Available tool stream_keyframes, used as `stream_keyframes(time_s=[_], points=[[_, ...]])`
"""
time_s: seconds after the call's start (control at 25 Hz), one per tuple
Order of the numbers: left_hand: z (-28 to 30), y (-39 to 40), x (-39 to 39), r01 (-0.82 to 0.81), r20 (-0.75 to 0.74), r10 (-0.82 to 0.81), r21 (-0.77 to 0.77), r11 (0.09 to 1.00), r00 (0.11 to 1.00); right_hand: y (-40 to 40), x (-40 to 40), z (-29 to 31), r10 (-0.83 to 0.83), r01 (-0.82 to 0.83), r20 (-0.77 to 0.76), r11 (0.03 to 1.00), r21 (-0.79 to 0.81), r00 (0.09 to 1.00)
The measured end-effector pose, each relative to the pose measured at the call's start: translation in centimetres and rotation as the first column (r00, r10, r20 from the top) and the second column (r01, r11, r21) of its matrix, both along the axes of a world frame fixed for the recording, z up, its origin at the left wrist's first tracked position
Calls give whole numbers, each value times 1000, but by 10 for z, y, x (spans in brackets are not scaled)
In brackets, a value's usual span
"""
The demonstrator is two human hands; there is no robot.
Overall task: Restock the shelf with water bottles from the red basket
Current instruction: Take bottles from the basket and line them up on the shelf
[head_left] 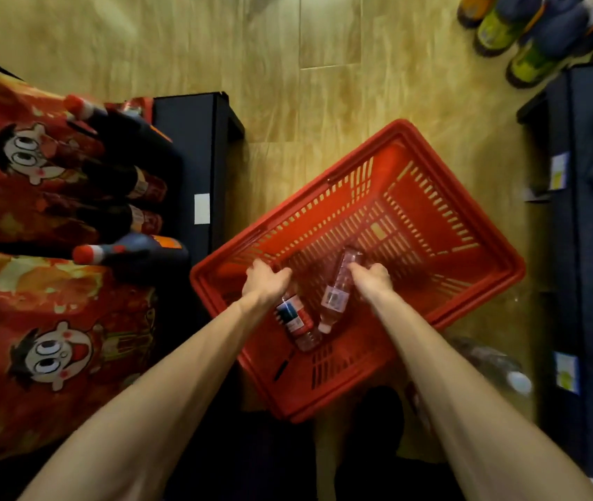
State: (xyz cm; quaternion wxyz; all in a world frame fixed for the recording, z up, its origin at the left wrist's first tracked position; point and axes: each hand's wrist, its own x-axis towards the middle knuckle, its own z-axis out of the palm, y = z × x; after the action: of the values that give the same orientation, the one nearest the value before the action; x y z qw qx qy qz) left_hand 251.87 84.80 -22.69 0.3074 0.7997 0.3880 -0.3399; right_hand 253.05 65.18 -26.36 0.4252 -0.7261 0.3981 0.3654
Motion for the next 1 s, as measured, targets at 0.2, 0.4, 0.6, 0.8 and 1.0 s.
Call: stream_keyframes(time_s=[0.2,0.4,0.6,0.8,1.0], points=[[-56,-1,-11,-207,-62,209,24,978,976,9,11,-43,56,-56,-19,998,-15,998],[-90,12,-8,-251,-90,251,17,968,964,18,14,-74,59,-61,-37,997,-45,998],[-116,0,-26,-147,-140,154,65,987,978,19,-3,-102,159,-164,-73,984,-65,985],[-126,-27,-36,5,69,-14,129,992,998,22,-12,-110,208,-215,-52,958,-190,977],[-125,-36,-28,258,182,-263,48,965,948,-9,19,-103,215,-194,28,924,-329,976]])
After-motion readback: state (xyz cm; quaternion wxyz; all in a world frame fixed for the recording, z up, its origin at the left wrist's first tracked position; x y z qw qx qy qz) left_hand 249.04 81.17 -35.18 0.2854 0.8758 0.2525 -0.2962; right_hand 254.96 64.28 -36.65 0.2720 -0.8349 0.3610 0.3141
